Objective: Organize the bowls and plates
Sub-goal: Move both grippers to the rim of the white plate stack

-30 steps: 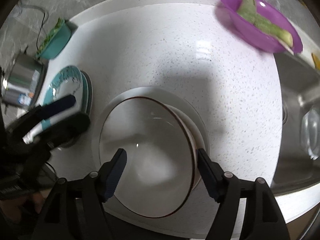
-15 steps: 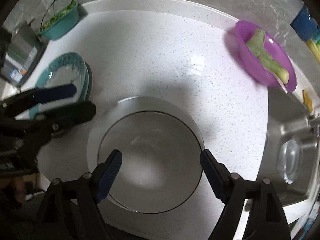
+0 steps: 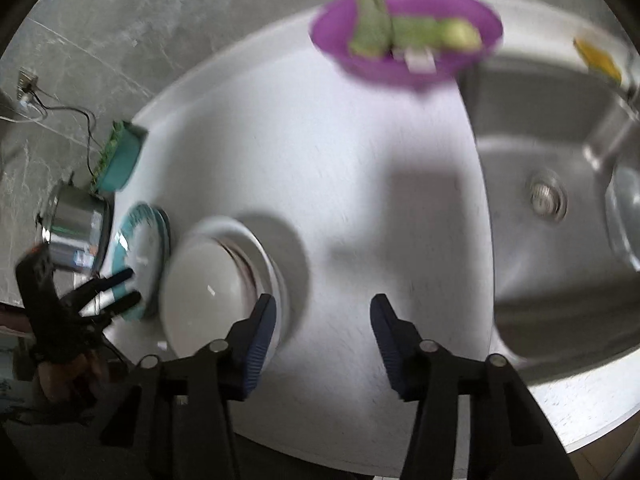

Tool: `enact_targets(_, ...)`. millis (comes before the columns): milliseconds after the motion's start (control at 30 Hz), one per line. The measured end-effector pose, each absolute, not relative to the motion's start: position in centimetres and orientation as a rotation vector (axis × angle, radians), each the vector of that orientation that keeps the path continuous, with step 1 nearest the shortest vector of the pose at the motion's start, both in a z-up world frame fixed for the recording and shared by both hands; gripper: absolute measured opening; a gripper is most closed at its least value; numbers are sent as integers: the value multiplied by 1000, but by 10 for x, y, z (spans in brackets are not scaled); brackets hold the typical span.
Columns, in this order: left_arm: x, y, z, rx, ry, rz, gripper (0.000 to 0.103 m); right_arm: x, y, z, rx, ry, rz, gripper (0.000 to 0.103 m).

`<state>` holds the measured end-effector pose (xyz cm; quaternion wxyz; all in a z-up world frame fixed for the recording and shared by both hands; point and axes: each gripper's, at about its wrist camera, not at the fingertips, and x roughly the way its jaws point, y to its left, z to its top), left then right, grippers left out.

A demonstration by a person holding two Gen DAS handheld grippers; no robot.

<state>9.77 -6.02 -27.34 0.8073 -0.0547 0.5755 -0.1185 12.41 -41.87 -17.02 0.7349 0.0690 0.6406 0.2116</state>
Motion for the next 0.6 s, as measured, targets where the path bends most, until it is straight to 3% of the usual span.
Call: enact_targets(600,105,-84,-313,-69,1294,-140,68,116,-376,-180,48,1413,641,50)
